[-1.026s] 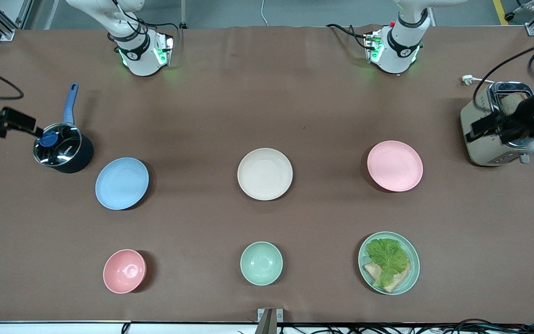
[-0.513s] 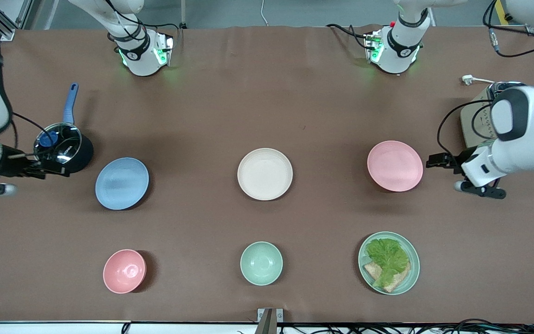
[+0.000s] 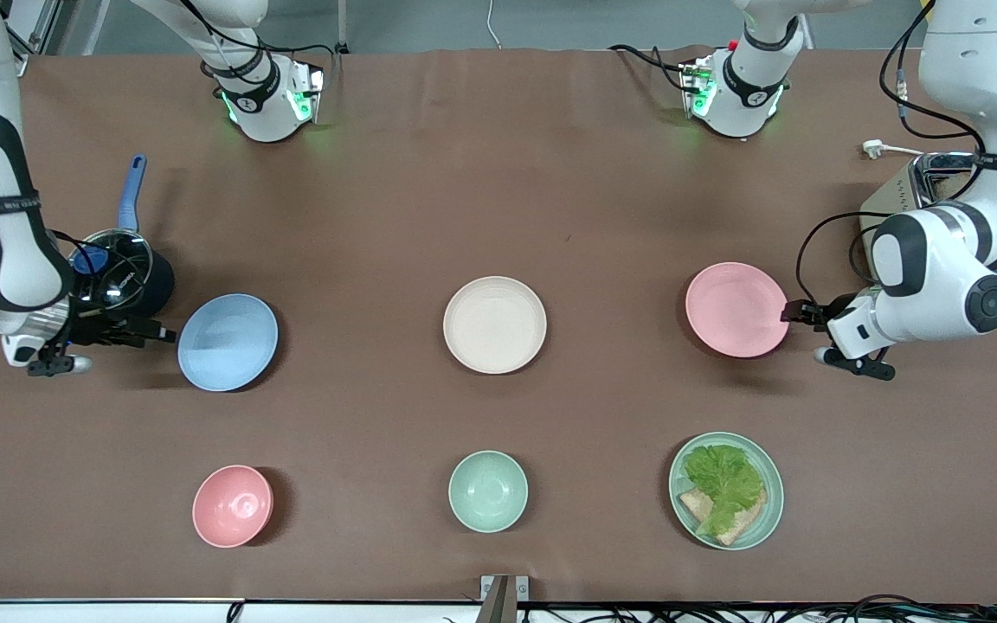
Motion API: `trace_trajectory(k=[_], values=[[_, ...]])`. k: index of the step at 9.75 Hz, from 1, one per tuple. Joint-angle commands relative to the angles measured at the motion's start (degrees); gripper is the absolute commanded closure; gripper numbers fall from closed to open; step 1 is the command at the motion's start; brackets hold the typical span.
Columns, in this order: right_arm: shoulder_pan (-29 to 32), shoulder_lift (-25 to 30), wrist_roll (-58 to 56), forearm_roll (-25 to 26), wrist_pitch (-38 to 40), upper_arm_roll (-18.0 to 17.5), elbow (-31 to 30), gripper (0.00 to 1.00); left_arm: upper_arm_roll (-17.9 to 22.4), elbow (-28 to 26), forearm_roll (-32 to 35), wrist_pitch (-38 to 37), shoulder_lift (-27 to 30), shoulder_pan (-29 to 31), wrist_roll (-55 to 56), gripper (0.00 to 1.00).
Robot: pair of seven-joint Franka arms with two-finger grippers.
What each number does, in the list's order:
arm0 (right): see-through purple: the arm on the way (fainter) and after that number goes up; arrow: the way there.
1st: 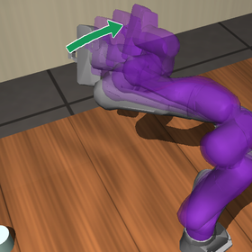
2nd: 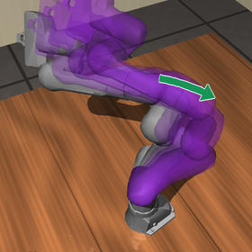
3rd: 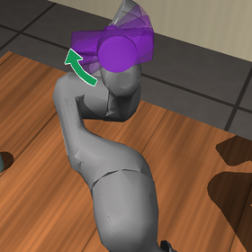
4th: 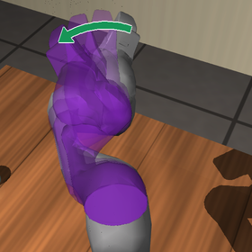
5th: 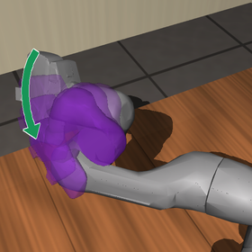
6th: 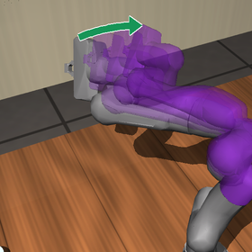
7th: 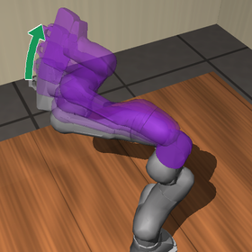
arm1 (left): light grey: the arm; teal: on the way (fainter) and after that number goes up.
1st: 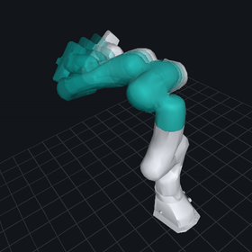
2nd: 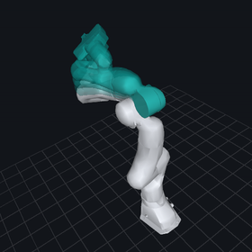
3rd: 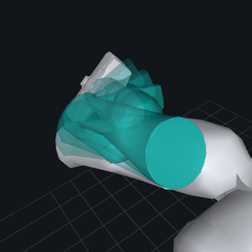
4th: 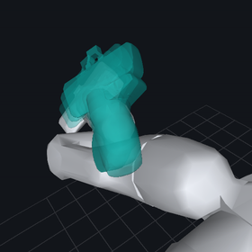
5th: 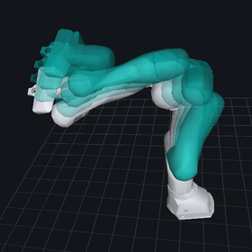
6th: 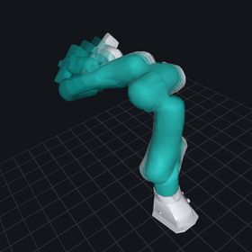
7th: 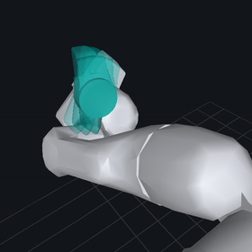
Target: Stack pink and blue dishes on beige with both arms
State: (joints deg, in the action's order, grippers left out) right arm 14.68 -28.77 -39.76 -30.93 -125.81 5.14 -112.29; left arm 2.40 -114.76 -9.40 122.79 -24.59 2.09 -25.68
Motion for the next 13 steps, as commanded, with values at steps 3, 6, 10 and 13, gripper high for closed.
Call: trace_trajectory(k=[3,6,10,13], values=[[-0.5,-1.2,-4.5,-7.7,-3.2,-0.4,-4.0,0.35,-0.2,-1.1,-4.4,2.1,-3.9,0.4,-3.0,0.64],[-0.4,-1.4,-4.4,-7.7,-3.1,-0.4,-4.0,0.57,-0.1,-1.1,-4.4,2.1,-4.8,0.2,-3.3,0.81],[-0.1,-1.3,-3.7,-7.8,-1.9,-0.3,-2.9,0.99,-2.3,2.7,-4.4,-5.2,3.1,-0.2,-1.0,1.00],[-1.0,-0.5,4.0,-3.8,18.4,4.2,10.5,0.99,-15.0,10.8,-8.1,-16.3,6.5,1.1,16.4,1.00]])
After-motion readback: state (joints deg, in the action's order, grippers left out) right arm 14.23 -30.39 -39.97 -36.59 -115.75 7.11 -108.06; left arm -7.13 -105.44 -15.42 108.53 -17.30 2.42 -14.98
